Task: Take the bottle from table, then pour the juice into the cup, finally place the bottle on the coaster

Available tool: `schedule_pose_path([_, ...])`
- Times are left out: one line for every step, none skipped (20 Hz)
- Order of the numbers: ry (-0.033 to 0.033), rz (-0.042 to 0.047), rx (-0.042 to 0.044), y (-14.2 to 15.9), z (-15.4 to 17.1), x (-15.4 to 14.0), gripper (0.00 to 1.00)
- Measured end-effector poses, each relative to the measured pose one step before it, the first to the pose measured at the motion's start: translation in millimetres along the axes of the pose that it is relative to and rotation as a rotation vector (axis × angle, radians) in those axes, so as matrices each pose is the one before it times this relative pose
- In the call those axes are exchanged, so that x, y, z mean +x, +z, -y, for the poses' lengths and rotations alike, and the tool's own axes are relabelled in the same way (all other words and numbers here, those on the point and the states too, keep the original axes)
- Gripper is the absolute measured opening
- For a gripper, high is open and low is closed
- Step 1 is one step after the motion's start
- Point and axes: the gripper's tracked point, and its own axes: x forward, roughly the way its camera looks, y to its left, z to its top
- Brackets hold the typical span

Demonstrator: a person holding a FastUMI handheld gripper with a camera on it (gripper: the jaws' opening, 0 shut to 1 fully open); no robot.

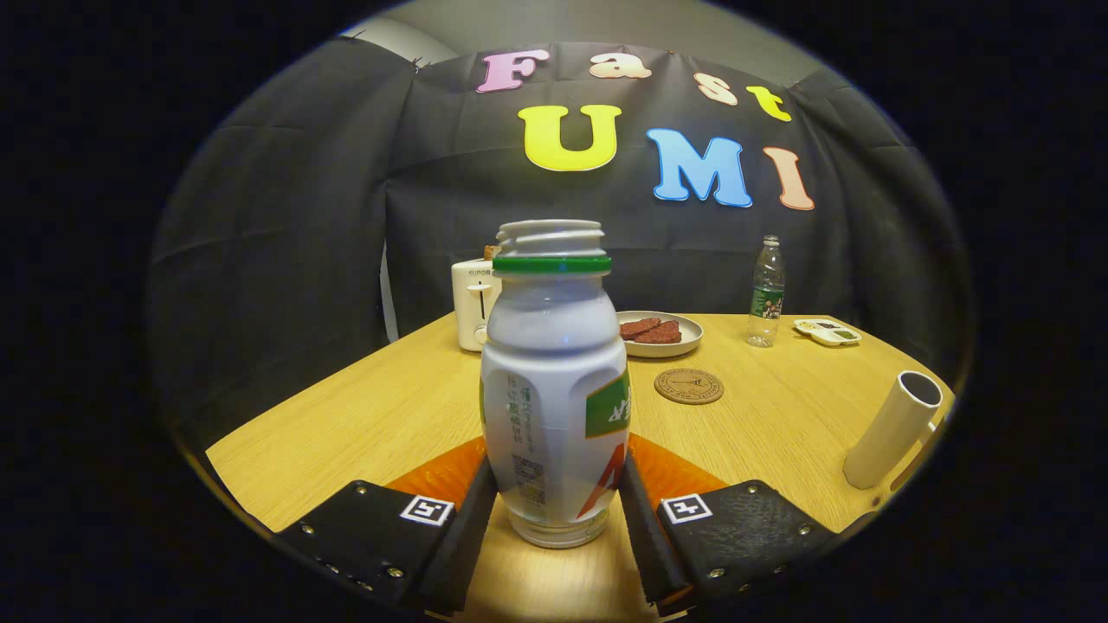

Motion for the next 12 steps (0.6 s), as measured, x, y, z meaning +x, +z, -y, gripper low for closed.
schedule_pose_path([0.01987, -0.00494, -0.00198, 1.87, -4.1, -1.52, 0.73])
schedule_pose_path([0.00186, 0.00275, -0.01277, 3.72, -0.95, -0.99, 0.7])
schedule_pose_path([-0.00163, -0.00133, -0.00643, 3.38, 1.32, -1.08, 0.7])
schedule_pose_path([0.0021, -0.00072, 0.00577, 0.88, 1.26, 0.25, 0.7])
schedule_pose_path([-0.00467, 0.00122, 0.01136, 3.02, 1.84, -0.84, 0.7])
schedule_pose_path([0.00076, 0.00604, 0.01738, 3.85, 1.6, -0.59, 0.7])
schedule_pose_path([-0.00219, 0.01148, 0.01753, 6.64, 2.19, -1.63, 0.7])
schedule_pose_path([0.01004, 0.00769, 0.02662, 5.38, -0.33, -1.19, 0.7])
schedule_pose_path([0.00233, 0.00656, 0.01883, 5.03, 1.29, -0.7, 0.7])
schedule_pose_path([-0.00203, 0.00443, 0.01821, 4.96, 3.33, -0.99, 0.7])
schedule_pose_path([-0.00827, 0.00228, 0.01555, 4.96, 4.76, -1.99, 0.7])
schedule_pose_path([-0.00884, 0.00681, 0.01617, 4.85, 4.72, -1.53, 0.7])
